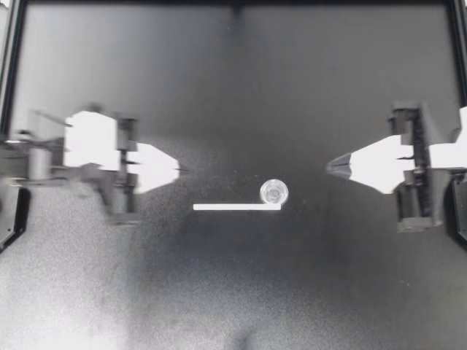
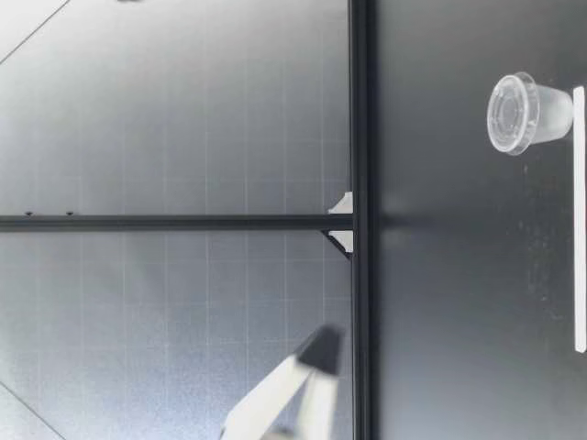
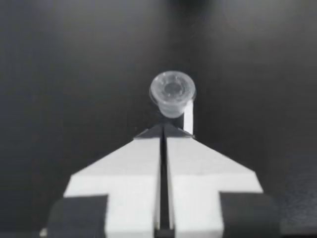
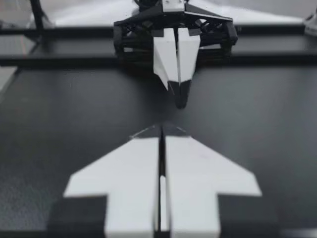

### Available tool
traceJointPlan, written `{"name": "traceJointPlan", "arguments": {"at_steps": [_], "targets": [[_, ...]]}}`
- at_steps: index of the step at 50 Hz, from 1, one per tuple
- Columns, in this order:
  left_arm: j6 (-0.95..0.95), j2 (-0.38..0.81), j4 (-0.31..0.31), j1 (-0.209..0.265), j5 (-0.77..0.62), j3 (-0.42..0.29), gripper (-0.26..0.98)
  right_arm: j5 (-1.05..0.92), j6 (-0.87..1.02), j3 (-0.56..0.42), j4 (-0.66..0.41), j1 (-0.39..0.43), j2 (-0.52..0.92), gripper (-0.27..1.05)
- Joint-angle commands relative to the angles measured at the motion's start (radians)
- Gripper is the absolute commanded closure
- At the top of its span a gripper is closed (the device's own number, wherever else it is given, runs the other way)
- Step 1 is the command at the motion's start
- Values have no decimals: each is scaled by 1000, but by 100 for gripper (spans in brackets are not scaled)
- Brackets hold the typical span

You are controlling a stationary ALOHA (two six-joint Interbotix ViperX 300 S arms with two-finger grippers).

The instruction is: Pick up the plastic cup and open its lid.

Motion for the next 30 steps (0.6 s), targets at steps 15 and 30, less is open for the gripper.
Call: {"name": "traceJointPlan", "arguments": {"at_steps": [15, 30], "targets": [[5, 215, 12, -3, -11, -147, 15, -3, 2, -66, 2, -8, 160, 95], [5, 350, 18, -9, -41, -236, 18, 67, -5, -146, 3, -8, 351, 95]]}}
